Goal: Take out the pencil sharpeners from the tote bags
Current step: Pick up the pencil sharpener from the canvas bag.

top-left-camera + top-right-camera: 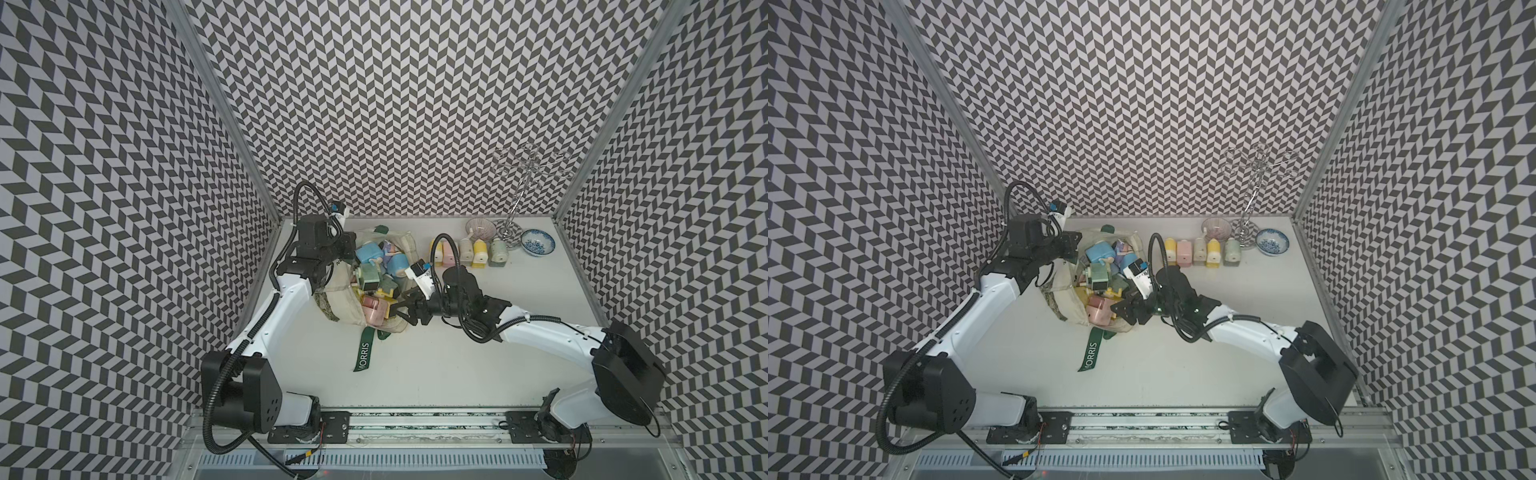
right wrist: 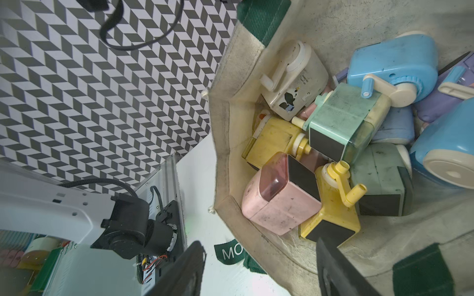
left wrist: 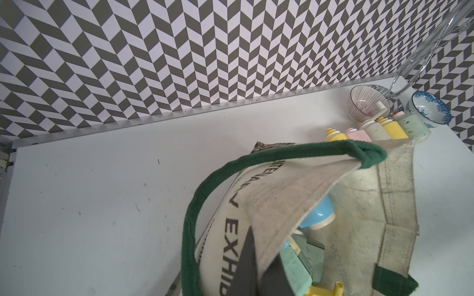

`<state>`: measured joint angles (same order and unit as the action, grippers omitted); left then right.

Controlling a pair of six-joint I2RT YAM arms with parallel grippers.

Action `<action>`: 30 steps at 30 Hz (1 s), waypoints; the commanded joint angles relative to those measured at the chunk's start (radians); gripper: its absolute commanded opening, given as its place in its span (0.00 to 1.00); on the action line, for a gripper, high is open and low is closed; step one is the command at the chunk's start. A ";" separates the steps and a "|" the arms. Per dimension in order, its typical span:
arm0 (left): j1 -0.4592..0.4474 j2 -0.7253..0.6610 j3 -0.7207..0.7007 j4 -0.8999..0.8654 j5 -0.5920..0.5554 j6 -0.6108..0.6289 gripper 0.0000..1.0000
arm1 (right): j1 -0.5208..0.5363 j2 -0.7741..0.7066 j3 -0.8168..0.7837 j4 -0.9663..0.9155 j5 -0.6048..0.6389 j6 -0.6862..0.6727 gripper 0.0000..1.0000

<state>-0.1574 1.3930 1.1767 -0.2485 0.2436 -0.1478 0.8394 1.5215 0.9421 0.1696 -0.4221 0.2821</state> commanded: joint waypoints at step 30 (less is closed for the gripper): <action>-0.011 -0.010 0.058 0.080 0.033 0.008 0.00 | 0.163 0.237 0.125 0.018 0.345 -0.716 0.87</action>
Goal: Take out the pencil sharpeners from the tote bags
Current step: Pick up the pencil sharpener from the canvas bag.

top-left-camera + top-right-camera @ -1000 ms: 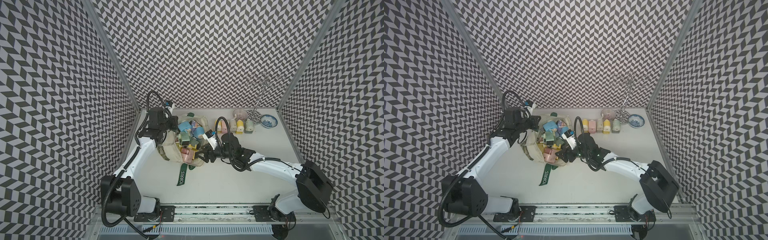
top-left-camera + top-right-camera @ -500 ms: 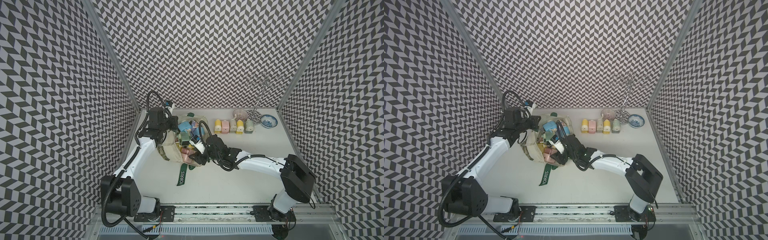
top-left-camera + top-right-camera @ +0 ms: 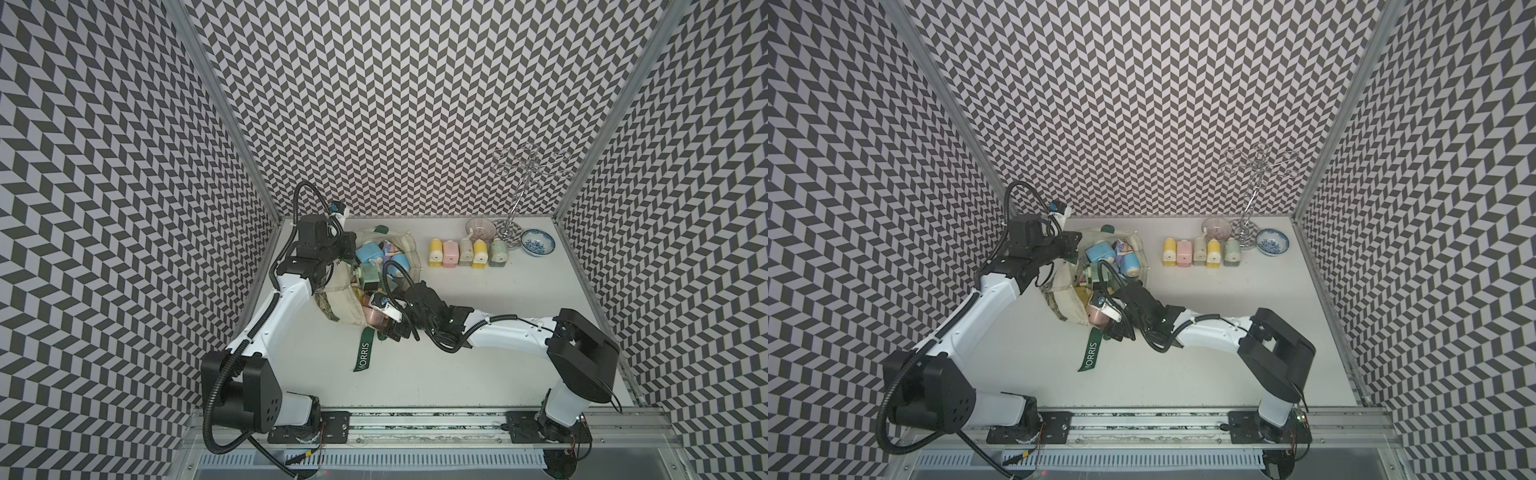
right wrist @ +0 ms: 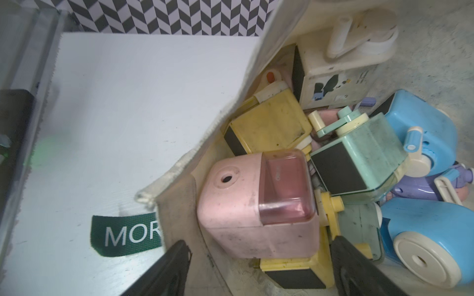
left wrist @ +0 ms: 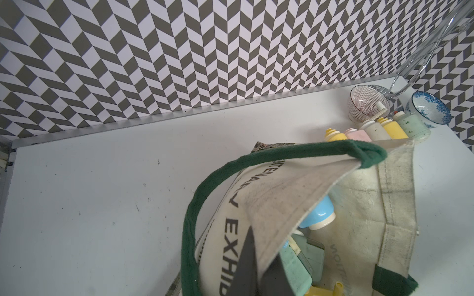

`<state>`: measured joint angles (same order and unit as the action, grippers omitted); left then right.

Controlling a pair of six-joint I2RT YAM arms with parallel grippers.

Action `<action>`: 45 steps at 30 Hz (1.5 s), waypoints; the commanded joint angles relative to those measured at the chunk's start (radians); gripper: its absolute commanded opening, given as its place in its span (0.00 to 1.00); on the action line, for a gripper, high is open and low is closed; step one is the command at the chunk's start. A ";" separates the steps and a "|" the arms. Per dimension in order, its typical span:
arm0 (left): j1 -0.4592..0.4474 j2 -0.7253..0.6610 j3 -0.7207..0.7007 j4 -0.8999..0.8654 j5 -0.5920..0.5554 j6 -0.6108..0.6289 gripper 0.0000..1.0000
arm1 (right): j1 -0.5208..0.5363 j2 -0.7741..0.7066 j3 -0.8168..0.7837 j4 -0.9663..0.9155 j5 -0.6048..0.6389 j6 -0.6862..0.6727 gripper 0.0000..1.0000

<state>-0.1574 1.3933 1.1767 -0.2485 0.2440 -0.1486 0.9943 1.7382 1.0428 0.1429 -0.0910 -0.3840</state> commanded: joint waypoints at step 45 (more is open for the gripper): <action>-0.019 -0.015 0.057 0.080 0.026 0.011 0.00 | -0.215 0.108 0.204 0.057 0.153 0.586 1.00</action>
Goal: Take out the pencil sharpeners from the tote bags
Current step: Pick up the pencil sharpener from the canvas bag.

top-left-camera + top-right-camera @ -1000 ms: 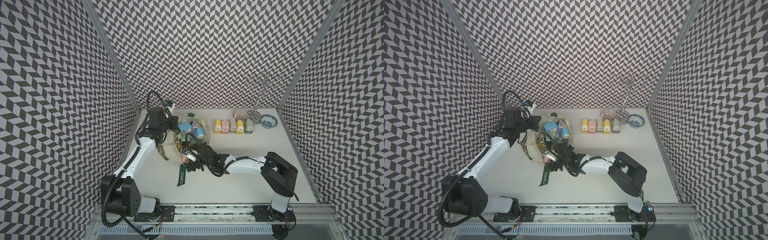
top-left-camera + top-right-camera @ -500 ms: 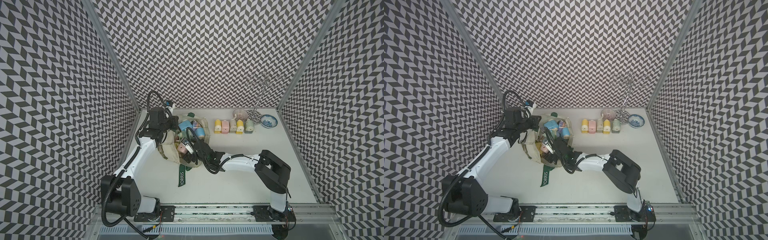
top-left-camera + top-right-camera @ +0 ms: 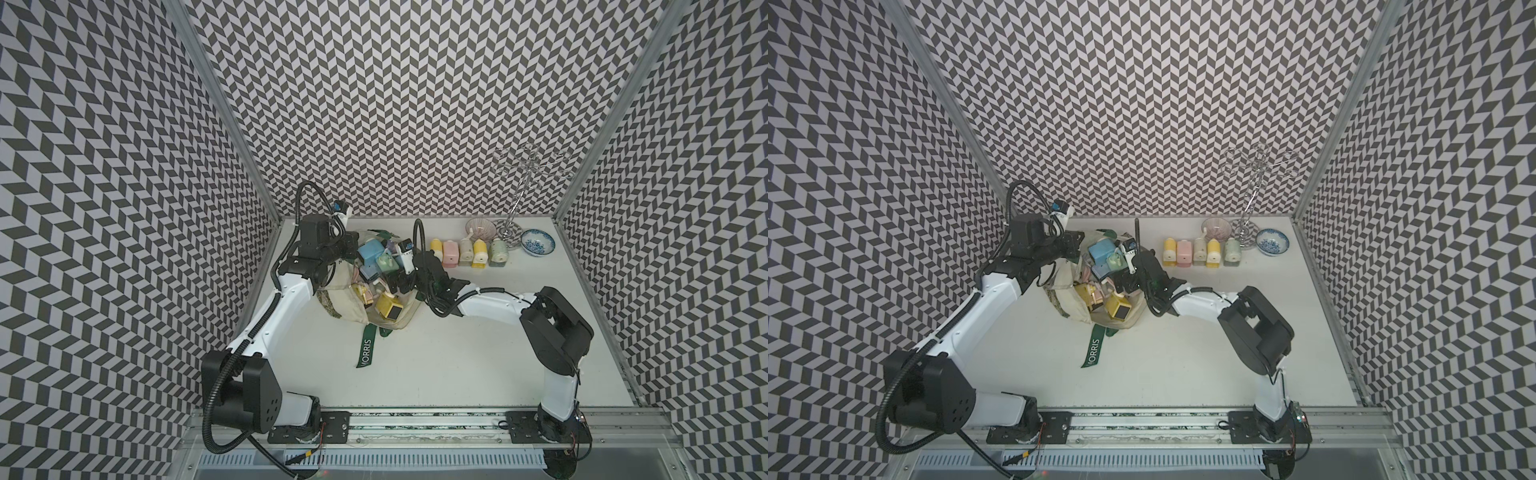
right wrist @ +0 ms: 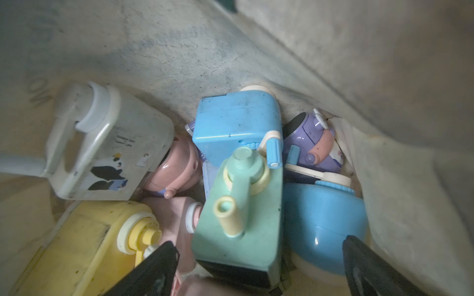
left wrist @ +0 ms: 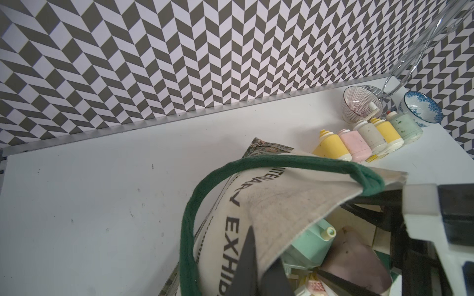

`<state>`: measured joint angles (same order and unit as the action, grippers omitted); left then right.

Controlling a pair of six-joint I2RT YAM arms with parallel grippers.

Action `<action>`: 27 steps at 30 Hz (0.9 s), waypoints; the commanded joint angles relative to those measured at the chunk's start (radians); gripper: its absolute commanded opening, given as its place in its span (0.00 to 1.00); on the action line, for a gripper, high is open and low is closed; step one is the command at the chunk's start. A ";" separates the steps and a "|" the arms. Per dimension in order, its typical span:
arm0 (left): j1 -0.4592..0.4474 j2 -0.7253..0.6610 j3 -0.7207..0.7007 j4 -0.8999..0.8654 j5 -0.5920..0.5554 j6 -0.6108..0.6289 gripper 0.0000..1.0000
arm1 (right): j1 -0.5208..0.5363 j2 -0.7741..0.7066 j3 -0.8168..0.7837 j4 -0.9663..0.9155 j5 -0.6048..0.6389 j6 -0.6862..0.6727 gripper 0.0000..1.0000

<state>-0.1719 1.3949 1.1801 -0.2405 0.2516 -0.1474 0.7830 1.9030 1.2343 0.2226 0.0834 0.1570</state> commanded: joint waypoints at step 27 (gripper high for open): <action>-0.008 -0.020 0.052 0.070 0.013 0.014 0.00 | -0.033 -0.062 0.441 -0.885 -0.389 -0.766 0.92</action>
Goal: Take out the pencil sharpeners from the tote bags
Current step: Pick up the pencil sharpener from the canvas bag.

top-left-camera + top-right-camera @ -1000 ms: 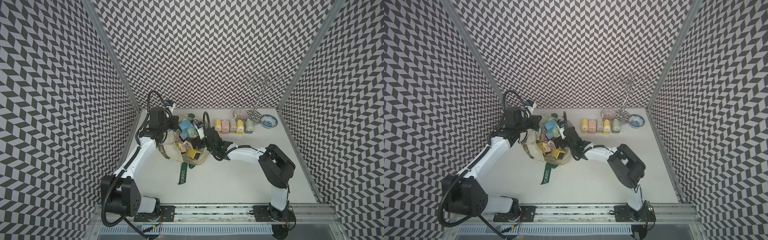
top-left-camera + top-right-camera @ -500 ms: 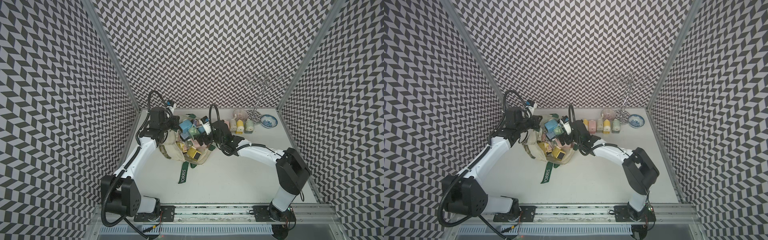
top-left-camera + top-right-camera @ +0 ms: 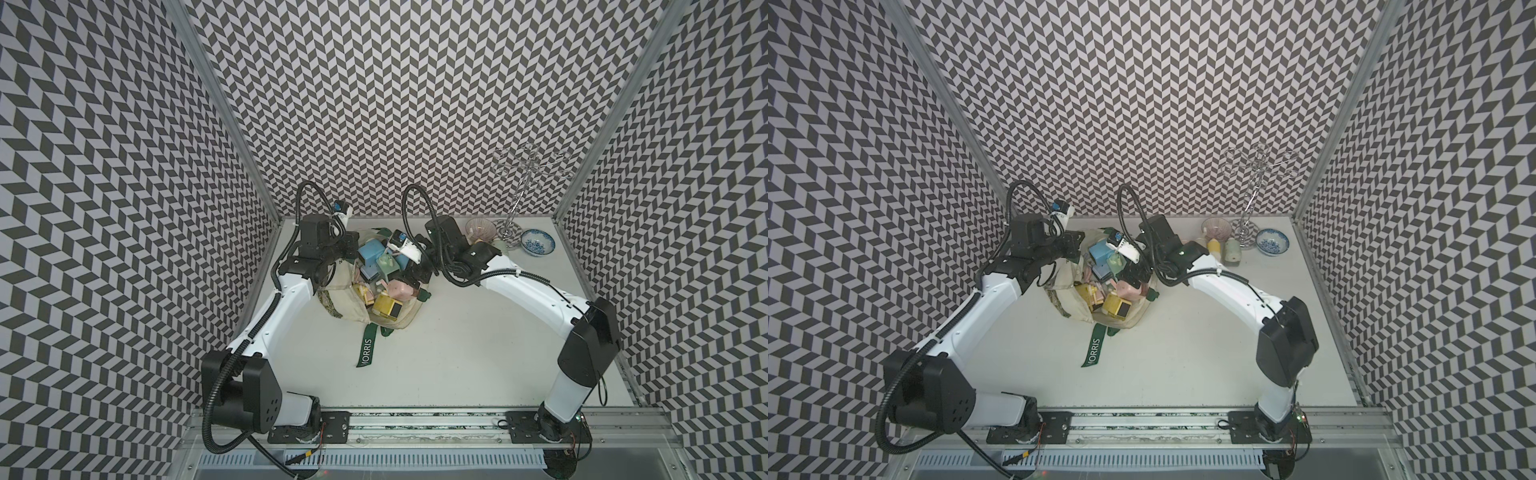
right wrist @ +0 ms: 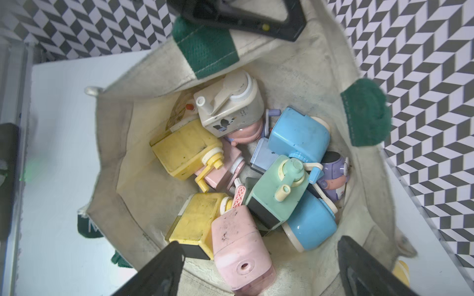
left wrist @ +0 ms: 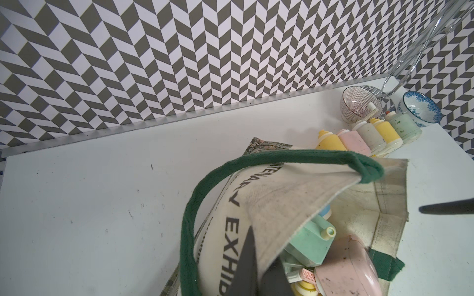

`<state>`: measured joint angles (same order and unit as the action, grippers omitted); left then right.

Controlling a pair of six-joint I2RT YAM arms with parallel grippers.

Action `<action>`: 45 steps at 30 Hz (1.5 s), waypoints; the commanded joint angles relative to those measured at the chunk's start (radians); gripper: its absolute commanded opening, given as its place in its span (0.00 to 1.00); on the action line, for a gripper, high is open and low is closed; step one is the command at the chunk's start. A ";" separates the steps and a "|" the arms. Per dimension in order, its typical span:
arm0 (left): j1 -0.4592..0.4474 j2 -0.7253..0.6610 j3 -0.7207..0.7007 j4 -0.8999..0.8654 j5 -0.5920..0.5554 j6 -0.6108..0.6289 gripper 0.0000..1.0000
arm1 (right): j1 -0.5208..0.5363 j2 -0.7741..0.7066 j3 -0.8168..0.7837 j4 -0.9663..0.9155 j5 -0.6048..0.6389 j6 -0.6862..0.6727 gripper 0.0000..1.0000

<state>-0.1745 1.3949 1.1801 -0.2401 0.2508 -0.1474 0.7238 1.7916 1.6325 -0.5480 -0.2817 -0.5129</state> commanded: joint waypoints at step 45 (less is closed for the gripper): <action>-0.006 -0.020 0.052 0.067 0.006 0.019 0.00 | 0.023 0.311 0.231 -0.312 0.268 -0.219 0.95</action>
<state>-0.1753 1.3949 1.1805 -0.2401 0.2478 -0.1467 0.7731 2.0895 1.8568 -0.7921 -0.0170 -0.6971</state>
